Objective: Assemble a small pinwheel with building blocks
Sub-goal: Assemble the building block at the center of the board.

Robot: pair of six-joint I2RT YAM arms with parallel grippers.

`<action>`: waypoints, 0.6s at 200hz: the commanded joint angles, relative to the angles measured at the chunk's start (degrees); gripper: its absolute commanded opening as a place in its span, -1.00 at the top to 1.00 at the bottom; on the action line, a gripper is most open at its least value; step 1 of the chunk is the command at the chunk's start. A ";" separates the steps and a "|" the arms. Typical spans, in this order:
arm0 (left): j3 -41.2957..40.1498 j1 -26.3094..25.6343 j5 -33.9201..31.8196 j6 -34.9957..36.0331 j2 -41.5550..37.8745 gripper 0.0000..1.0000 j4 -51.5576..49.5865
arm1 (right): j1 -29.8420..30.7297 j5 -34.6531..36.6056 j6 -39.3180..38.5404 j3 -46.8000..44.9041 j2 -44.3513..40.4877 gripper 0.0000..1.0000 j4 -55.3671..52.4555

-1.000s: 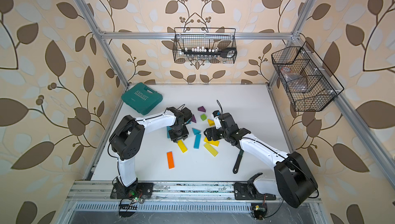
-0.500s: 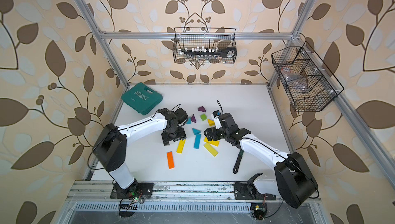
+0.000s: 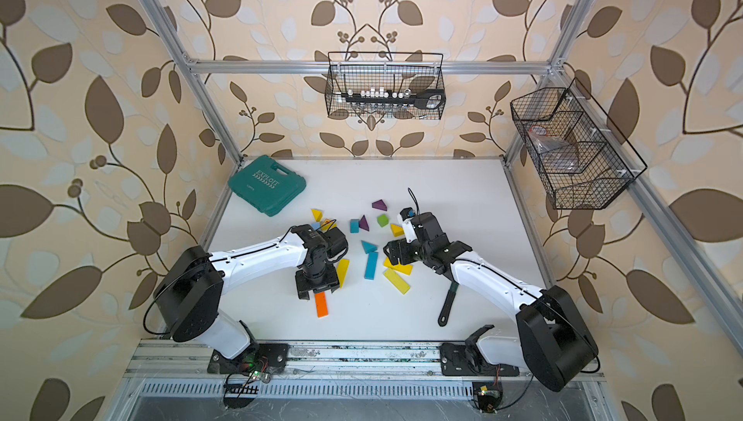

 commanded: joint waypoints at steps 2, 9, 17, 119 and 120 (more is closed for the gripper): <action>-1.66 -0.30 1.78 -2.31 0.03 -0.31 1.54 | -0.11 -0.01 0.15 -0.98 -0.50 -0.81 0.22; -2.35 -0.39 2.19 -2.03 0.13 -0.26 2.47 | -0.10 0.02 0.12 -0.99 -0.48 -0.81 0.24; -3.00 -0.39 1.94 -2.25 0.31 -0.23 2.93 | -0.14 0.10 0.12 -0.98 -0.48 -0.81 0.26; -1.66 0.82 -2.22 5.68 6.53 0.45 3.69 | -0.14 1.13 0.17 -1.00 0.29 -0.81 0.62; -1.66 0.92 -2.28 5.75 6.45 0.45 3.65 | -0.11 1.15 0.19 -0.99 0.30 -0.81 0.62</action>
